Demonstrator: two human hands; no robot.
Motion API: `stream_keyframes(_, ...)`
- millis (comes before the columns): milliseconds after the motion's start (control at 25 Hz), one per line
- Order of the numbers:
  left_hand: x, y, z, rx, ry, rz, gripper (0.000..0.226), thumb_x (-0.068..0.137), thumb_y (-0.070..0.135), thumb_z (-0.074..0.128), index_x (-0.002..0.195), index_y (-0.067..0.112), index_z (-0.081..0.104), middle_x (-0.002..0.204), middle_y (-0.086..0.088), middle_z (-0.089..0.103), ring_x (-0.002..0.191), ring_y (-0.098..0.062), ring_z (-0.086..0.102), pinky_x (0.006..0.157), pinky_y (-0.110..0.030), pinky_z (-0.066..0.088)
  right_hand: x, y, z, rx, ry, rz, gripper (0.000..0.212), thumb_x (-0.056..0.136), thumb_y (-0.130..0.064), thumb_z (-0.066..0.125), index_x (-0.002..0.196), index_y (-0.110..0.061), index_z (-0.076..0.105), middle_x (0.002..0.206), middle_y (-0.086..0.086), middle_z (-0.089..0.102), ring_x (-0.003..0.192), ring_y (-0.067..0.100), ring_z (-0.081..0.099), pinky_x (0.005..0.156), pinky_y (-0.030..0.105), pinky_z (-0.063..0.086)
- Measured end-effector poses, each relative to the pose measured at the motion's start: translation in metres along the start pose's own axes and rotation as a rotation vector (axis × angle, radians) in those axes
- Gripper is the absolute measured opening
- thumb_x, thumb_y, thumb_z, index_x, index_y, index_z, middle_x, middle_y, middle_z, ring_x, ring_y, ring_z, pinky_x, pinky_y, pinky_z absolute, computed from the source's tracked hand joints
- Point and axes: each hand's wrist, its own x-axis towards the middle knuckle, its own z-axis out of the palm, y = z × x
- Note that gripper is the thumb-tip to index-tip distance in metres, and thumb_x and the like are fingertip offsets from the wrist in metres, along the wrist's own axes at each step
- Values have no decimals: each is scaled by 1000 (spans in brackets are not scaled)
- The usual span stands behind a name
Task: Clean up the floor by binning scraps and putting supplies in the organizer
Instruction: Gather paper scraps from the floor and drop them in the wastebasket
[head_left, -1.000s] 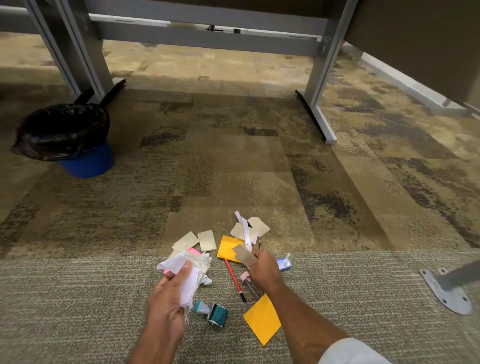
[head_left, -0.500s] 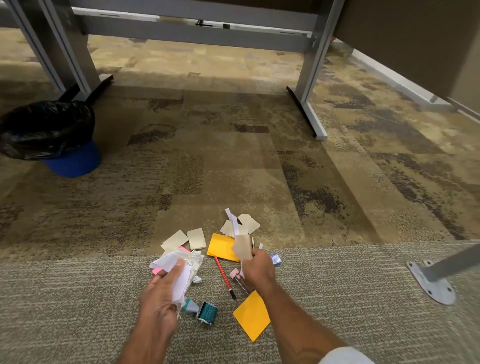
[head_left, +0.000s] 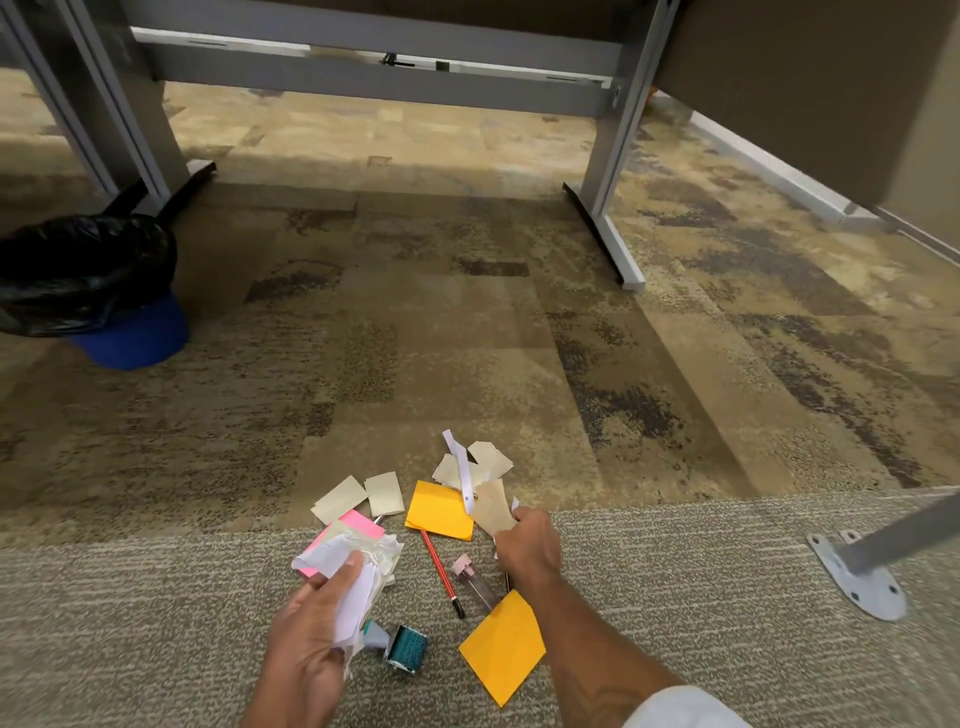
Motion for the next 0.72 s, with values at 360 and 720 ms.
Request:
stream_keyframes(360,5,1,-2,1,12,-2,41,80,12,78,118,5,65,118,-18,69,107,-36,64,63,-43,58,0,-2,9,-8,40,35,32,84,-10,66,115,-15,69,113,9,74,107,30,69,78,35,58)
stream_keyframes(720,7,-4,20,37,30,13,45,77,19,81,117,5,66,112,-12,68,98,-29,60,87,-50,53,-13,9,5,699,134,207,15,79,-6,71,94,-10,68,92,11,72,80,26,69,60,34,57)
